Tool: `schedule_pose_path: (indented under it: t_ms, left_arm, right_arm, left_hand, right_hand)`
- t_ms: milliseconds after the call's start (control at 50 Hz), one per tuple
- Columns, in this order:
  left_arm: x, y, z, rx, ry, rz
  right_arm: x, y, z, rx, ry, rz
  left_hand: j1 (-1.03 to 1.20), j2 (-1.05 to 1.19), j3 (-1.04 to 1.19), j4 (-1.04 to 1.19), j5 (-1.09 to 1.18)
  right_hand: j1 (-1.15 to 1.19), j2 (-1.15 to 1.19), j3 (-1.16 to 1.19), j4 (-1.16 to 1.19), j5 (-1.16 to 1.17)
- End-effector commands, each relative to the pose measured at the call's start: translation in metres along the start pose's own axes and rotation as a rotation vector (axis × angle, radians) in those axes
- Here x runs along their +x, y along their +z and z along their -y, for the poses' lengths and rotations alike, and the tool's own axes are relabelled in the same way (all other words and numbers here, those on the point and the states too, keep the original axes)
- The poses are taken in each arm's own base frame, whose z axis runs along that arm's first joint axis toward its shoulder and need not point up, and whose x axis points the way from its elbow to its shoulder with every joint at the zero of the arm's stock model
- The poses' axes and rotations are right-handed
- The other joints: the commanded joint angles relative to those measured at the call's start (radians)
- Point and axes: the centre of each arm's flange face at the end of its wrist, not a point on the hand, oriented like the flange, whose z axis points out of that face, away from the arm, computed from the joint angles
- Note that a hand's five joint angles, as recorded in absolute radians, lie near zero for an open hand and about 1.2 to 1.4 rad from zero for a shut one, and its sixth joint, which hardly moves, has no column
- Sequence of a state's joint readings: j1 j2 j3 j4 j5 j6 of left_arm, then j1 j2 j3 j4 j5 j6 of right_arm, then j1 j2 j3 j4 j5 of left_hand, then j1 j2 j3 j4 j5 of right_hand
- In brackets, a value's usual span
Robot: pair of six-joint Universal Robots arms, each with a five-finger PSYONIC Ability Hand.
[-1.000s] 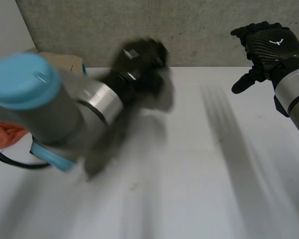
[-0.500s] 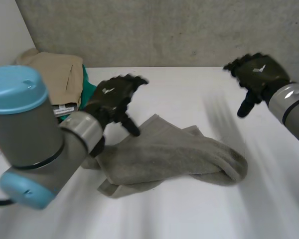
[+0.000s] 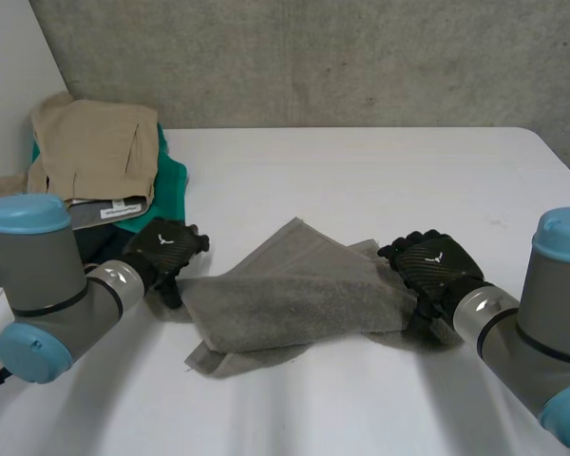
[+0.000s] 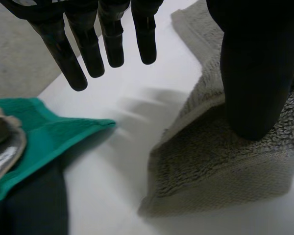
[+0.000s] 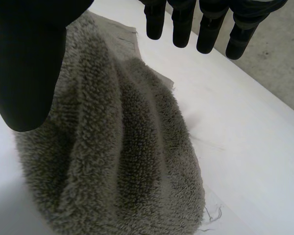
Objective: Fold the laundry.
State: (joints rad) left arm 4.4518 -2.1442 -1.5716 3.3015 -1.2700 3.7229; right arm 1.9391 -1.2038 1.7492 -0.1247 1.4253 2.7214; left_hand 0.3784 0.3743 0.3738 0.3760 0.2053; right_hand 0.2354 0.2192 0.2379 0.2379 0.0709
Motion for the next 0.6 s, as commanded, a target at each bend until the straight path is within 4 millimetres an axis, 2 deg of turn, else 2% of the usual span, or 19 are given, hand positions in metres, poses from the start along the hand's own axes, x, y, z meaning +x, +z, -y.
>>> schedule_pose_path:
  t_ms: [20, 60, 140, 160, 200, 240, 300, 340, 360, 380, 440, 460, 500, 520, 540, 600]
  left_arm:
    - [-0.003, 0.012, 0.001, 0.012, -0.023, -0.019]
    - [-0.002, 0.014, -0.001, 0.001, -0.032, -0.029]
    - [0.004, 0.019, -0.008, -0.030, -0.044, -0.059]
    - [0.005, 0.019, -0.008, -0.037, -0.044, -0.066]
    - [0.008, 0.019, -0.008, -0.049, -0.045, -0.083]
    - [0.008, 0.018, -0.007, -0.054, -0.047, -0.085]
    - [0.006, 0.015, 0.002, -0.033, -0.043, -0.071]
    - [0.001, 0.008, 0.016, -0.001, -0.036, -0.054]
    - [-0.004, -0.001, 0.031, 0.038, -0.033, -0.035]
    - [-0.005, -0.006, 0.039, 0.056, -0.035, -0.027]
    - [-0.008, -0.026, 0.063, 0.118, -0.064, -0.008]
    - [-0.008, -0.031, 0.068, 0.132, -0.071, -0.006]
    - [-0.008, -0.040, 0.078, 0.160, -0.082, 0.000]
    - [-0.008, -0.051, 0.089, 0.193, -0.088, 0.007]
    - [-0.007, -0.056, 0.094, 0.206, -0.091, 0.009]
    - [-0.003, -0.071, 0.101, 0.229, -0.101, 0.007]
  right_arm:
    - [-0.001, 0.012, -0.011, -0.007, -0.003, -0.003]
    - [-0.001, 0.015, -0.013, -0.018, -0.001, -0.008]
    - [0.003, 0.019, -0.015, -0.027, -0.001, -0.029]
    - [0.005, 0.019, -0.015, -0.027, -0.002, -0.039]
    - [0.006, 0.019, -0.013, -0.024, -0.002, -0.045]
    - [0.008, 0.019, -0.010, -0.014, -0.006, -0.056]
    - [0.012, 0.021, -0.004, 0.002, -0.014, -0.071]
    - [0.020, 0.020, 0.014, 0.058, -0.034, -0.104]
    - [0.026, 0.020, 0.024, 0.089, -0.045, -0.121]
    - [0.035, 0.019, 0.044, 0.149, -0.073, -0.155]
    - [0.049, 0.021, 0.073, 0.227, -0.122, -0.211]
    - [0.057, 0.026, 0.089, 0.274, -0.155, -0.244]
    - [0.062, 0.035, 0.100, 0.307, -0.183, -0.266]
    - [0.064, 0.040, 0.106, 0.327, -0.193, -0.279]
    - [0.071, 0.051, 0.119, 0.377, -0.211, -0.307]
    - [0.079, 0.071, 0.133, 0.467, -0.223, -0.344]
  left_hand:
    - [0.290, 0.294, 0.294, 0.292, 0.288]
    - [0.398, 0.402, 0.403, 0.401, 0.397]
    - [0.657, 0.661, 0.661, 0.659, 0.655]
    - [0.733, 0.737, 0.737, 0.735, 0.731]
    - [1.016, 1.020, 1.021, 1.018, 1.015]
    - [1.018, 1.022, 1.023, 1.020, 1.016]
    - [1.018, 1.022, 1.023, 1.020, 1.016]
    - [1.018, 1.022, 1.023, 1.020, 1.016]
    - [1.018, 1.022, 1.023, 1.020, 1.016]
    - [1.018, 1.022, 1.023, 1.020, 1.016]
    - [1.018, 1.022, 1.023, 1.020, 1.016]
    - [1.018, 1.022, 1.023, 1.020, 1.016]
    - [1.018, 1.022, 1.023, 1.020, 1.016]
    - [1.018, 1.022, 1.023, 1.020, 1.016]
    - [1.018, 1.022, 1.023, 1.020, 1.016]
    - [1.018, 1.022, 1.023, 1.020, 1.016]
  right_hand:
    - [0.278, 0.294, 0.275, 0.275, 0.268]
    - [0.322, 0.338, 0.320, 0.320, 0.312]
    - [0.603, 0.619, 0.601, 0.601, 0.593]
    - [0.810, 0.827, 0.808, 0.808, 0.800]
    - [1.023, 1.039, 1.020, 1.020, 1.013]
    - [1.161, 1.177, 1.158, 1.158, 1.150]
    - [1.161, 1.177, 1.158, 1.158, 1.151]
    - [1.161, 1.177, 1.158, 1.158, 1.151]
    - [1.161, 1.177, 1.158, 1.158, 1.151]
    - [1.161, 1.177, 1.158, 1.158, 1.151]
    - [1.161, 1.177, 1.158, 1.158, 1.151]
    - [1.161, 1.177, 1.158, 1.158, 1.151]
    - [1.161, 1.177, 1.158, 1.158, 1.151]
    - [1.161, 1.177, 1.158, 1.158, 1.151]
    - [1.161, 1.177, 1.158, 1.158, 1.151]
    - [1.161, 1.177, 1.158, 1.158, 1.151]
